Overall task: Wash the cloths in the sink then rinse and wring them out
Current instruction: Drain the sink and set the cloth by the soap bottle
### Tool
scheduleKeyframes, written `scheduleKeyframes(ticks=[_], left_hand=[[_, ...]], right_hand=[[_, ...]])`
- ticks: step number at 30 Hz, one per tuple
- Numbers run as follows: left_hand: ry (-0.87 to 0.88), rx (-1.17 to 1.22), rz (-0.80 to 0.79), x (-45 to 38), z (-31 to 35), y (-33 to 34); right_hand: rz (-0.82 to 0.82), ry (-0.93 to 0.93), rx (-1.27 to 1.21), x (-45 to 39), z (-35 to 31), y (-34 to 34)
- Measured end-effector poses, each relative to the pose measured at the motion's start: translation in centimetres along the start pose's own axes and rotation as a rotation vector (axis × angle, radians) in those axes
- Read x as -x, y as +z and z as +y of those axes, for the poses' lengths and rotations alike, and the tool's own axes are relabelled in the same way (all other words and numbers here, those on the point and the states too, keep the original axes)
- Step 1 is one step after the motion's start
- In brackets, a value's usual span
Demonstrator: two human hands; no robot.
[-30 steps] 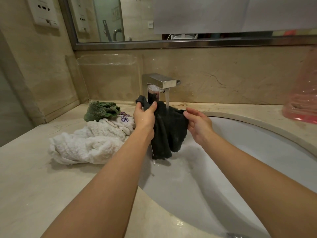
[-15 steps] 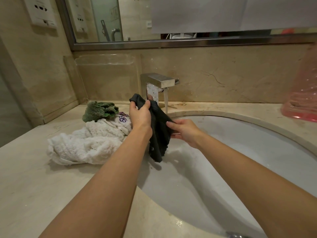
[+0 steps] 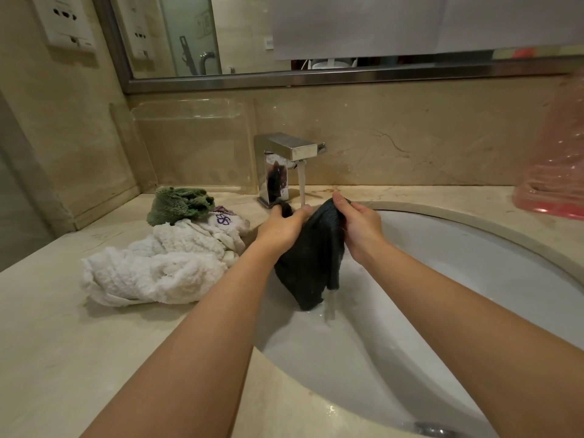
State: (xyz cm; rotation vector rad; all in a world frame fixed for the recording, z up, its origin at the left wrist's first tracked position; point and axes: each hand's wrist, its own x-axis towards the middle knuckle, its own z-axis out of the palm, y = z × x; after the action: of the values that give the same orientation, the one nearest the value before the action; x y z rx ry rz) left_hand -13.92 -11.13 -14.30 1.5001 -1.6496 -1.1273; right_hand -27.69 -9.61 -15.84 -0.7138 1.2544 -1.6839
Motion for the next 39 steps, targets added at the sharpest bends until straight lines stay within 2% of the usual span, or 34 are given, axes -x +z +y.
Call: scheduleKeyframes(ticks=[3, 5, 7, 8, 12, 13, 18, 21, 24, 27, 30, 36, 39], left_hand=[[0.096, -0.017, 0.06, 0.4, 0.3, 0.2], [0.157, 0.013, 0.17, 0.5, 0.6, 0.2], [0.133, -0.015, 0.191, 0.5, 0.6, 0.2], [0.097, -0.062, 0.141, 0.6, 0.5, 0.2], [-0.234, -0.238, -0.296, 1.8, 0.4, 0.4], [-0.288, -0.241, -0.351, 2.0, 0.4, 0.4], [-0.311, -0.256, -0.234, 0.7, -0.2, 0.1], [-0.323, -0.168, -0.289, 0.2, -0.4, -0.1], [-0.237, -0.17, -0.318, 0.3, -0.6, -0.2], [-0.116, -0.319, -0.201, 0.0, -0.9, -0.1], [-0.029, -0.298, -0.116, 0.0, -0.9, -0.5], [0.121, 0.024, -0.063, 0.7, 0.0, -0.4], [0.145, 0.153, 0.019, 0.8, 0.6, -0.1]], right_hand=[[0.072, 0.004, -0.054, -0.1, -0.1, -0.2], [0.118, 0.003, -0.086, -0.1, -0.3, -0.4], [0.143, -0.007, -0.079, -0.2, -0.3, -0.5], [0.143, -0.011, -0.076, -0.2, -0.3, -0.5], [0.142, -0.026, -0.074, 0.0, 0.1, -0.4], [0.144, -0.028, -0.076, 0.1, 0.1, -0.4], [0.167, -0.017, -0.131, -0.1, 0.0, -0.8], [0.2, -0.01, -0.155, -0.1, -0.2, -1.1], [0.248, 0.004, -0.174, -0.2, -0.3, -1.6], [0.29, 0.023, -0.213, -0.3, -0.7, -1.9], [0.331, 0.051, -0.246, -0.1, -1.0, -1.7], [0.384, 0.073, -0.322, -0.2, -1.2, -2.4], [0.334, 0.104, -0.325, -0.3, -1.1, -2.3]])
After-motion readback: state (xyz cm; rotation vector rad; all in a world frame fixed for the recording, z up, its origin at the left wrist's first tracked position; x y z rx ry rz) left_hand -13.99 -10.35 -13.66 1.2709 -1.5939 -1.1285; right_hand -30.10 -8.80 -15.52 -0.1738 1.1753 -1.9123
